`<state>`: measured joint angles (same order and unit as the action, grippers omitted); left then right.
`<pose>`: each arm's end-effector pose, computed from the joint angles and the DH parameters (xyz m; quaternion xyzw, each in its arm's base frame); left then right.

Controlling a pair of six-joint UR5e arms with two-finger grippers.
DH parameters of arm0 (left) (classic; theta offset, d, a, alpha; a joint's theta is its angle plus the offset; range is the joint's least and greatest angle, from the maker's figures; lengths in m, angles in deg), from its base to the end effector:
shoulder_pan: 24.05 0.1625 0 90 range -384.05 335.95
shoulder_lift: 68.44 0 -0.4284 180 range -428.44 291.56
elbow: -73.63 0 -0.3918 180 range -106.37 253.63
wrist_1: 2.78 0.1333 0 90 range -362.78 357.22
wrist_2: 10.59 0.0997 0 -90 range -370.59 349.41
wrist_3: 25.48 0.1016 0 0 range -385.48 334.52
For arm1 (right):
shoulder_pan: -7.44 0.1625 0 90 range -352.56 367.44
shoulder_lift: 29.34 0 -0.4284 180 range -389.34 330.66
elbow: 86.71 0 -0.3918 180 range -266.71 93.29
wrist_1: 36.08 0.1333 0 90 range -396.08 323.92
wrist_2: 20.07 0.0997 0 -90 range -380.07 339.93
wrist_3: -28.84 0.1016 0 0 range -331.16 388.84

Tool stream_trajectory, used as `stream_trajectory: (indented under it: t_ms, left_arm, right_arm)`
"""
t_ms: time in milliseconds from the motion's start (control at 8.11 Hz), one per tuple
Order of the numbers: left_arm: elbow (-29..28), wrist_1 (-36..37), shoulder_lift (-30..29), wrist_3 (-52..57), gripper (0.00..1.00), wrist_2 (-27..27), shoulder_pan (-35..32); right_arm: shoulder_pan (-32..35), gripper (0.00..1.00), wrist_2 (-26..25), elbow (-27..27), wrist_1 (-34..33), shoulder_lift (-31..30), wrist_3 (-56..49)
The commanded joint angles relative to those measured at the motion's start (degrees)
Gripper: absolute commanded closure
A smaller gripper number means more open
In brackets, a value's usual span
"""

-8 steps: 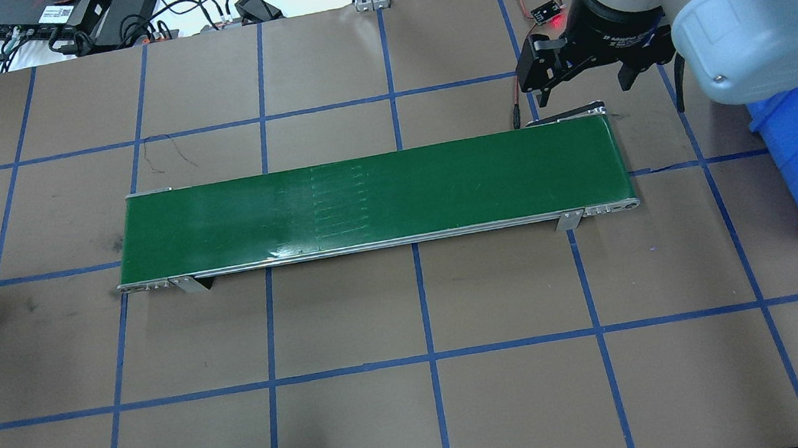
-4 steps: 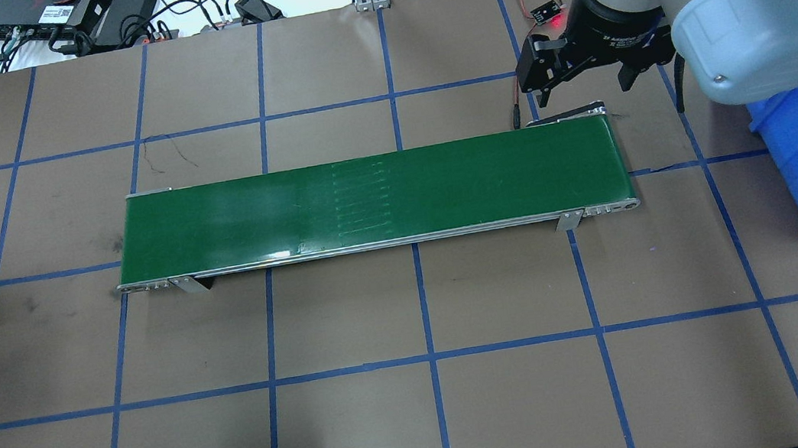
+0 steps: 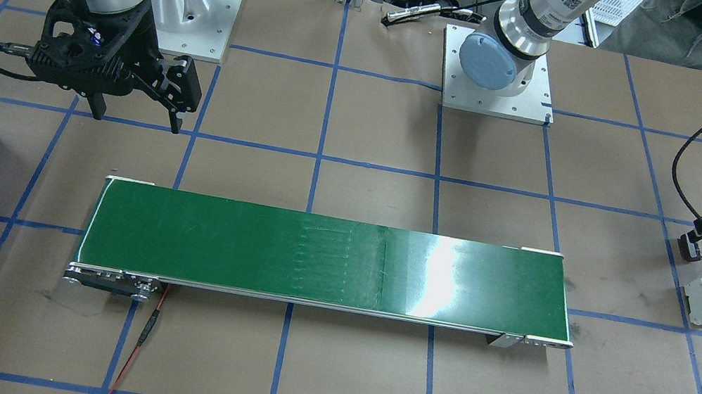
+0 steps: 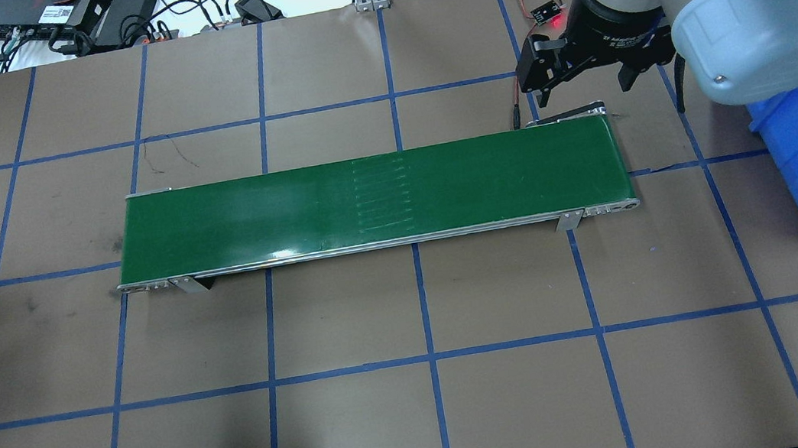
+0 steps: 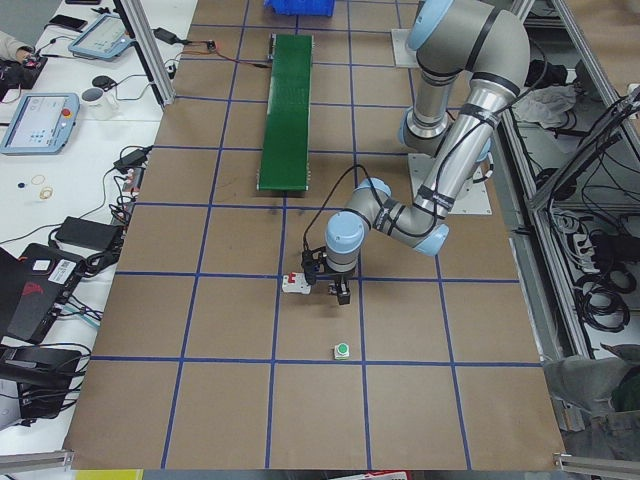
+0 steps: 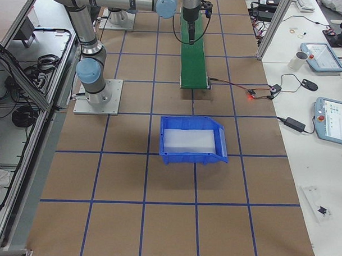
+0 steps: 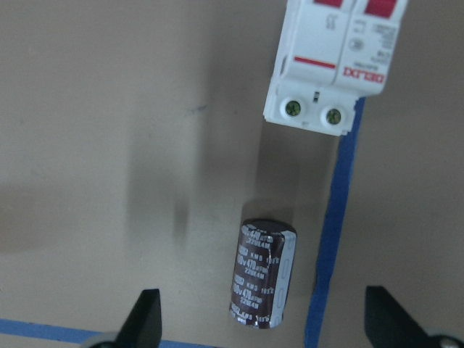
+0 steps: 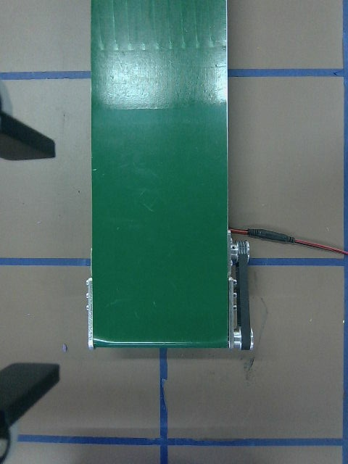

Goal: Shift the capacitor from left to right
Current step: 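Lower the left gripper over the brown capacitor and close on it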

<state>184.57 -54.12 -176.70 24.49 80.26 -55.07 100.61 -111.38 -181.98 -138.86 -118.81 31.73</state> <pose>0.3919 -0.3895 0.2192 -0.0785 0.9969 0.0088 0.0005 0.1587 -0.4970 0.4626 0.0017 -0.9981 0.0614 0.0082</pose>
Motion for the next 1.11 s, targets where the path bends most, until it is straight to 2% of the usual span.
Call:
stream_trajectory:
  t_ms: [0,987]
  left_arm:
    - [0.1,1.5,-1.2,0.0,0.0,-1.7,0.0]
    - [1.8,2.7,-3.8,0.2,0.03,-1.7,0.3]
  right_arm:
    - [0.1,0.0,0.1,0.0,0.0,0.0,0.2]
    - [0.0,0.0,0.0,0.0,0.0,0.0,0.3]
